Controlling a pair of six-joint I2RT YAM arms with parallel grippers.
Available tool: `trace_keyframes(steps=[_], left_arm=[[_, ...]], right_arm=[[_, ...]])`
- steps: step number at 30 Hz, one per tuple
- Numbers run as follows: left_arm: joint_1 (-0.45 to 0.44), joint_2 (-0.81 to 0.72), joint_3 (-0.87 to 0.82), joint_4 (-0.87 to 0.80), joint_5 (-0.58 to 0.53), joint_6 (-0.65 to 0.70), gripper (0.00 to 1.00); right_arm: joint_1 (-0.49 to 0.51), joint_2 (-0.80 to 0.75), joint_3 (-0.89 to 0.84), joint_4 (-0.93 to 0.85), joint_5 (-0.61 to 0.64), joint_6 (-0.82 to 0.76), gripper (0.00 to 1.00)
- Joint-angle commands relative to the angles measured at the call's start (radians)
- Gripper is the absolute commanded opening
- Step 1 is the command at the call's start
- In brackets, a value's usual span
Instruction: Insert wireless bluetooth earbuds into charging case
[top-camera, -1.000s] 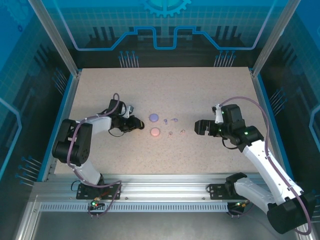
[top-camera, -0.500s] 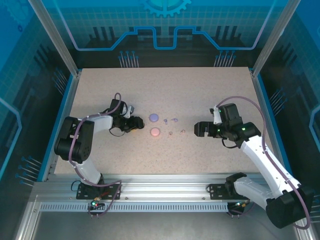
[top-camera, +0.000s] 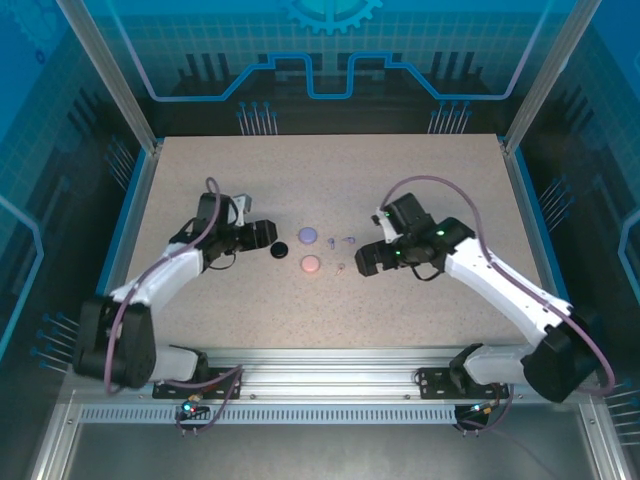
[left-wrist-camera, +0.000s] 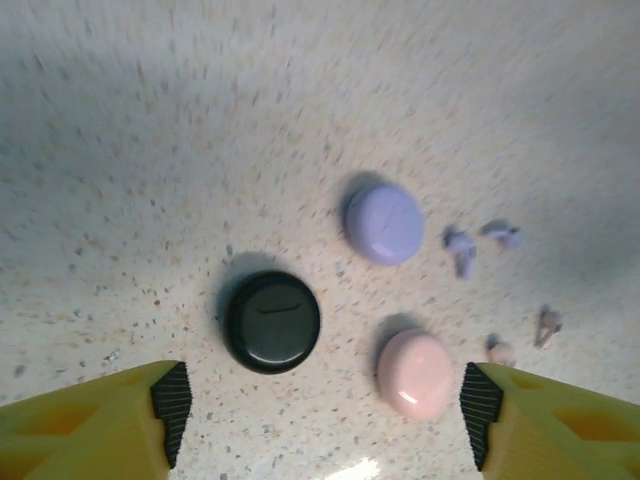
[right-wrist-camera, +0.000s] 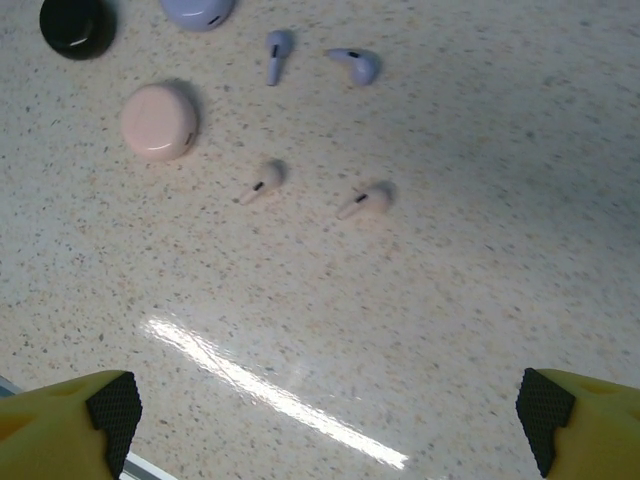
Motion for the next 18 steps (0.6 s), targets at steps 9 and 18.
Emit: trace_keyframes(steps=[9,18], left_arm=[[0.005,-0.497,-0.168,-0.030,-0.174,-0.031,0.99],[0.005,-0.588,-0.181,-0.104,-0.186,-0.031,0.99]], right_arm=[[0.211,0.381,0.225,0.106,0.053,0.137,1.00],[0.235,0.655,0.421,0.139,-0.036,0.030,1.00]])
